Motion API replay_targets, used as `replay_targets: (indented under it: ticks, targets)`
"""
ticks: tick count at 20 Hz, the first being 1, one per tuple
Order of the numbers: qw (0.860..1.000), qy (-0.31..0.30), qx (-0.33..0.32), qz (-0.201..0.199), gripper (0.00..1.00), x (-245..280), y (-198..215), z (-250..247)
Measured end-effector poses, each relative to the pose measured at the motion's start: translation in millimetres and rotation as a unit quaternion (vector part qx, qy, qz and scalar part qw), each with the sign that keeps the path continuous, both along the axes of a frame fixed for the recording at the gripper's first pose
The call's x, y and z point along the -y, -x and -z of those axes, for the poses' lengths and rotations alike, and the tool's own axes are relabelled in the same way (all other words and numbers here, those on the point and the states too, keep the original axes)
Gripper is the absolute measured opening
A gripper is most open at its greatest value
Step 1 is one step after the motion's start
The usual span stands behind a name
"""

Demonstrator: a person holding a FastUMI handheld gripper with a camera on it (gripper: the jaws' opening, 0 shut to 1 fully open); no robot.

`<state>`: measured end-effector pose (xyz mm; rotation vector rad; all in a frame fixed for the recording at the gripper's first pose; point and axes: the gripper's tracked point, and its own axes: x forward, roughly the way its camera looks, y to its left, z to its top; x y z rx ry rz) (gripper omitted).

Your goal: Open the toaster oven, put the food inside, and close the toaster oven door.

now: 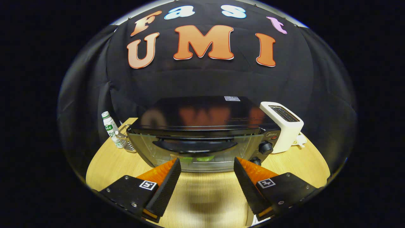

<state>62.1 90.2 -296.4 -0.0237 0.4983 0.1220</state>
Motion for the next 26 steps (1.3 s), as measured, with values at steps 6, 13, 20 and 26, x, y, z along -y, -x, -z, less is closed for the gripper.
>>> replay_targets:
  ticks: [6,13,20,26]
  targets:
    - [0.998,-0.016,0.058,0.031,0.99,54.4,15.1,-74.4]
    - [0.985,-0.02,0.159,0.057,0.99,101.5,29.1,-199.7]
    - [0.975,-0.041,0.213,0.056,0.99,111.0,56.4,-275.5]
    - [0.973,-0.058,0.21,0.072,0.99,117.0,71.3,-275.5]
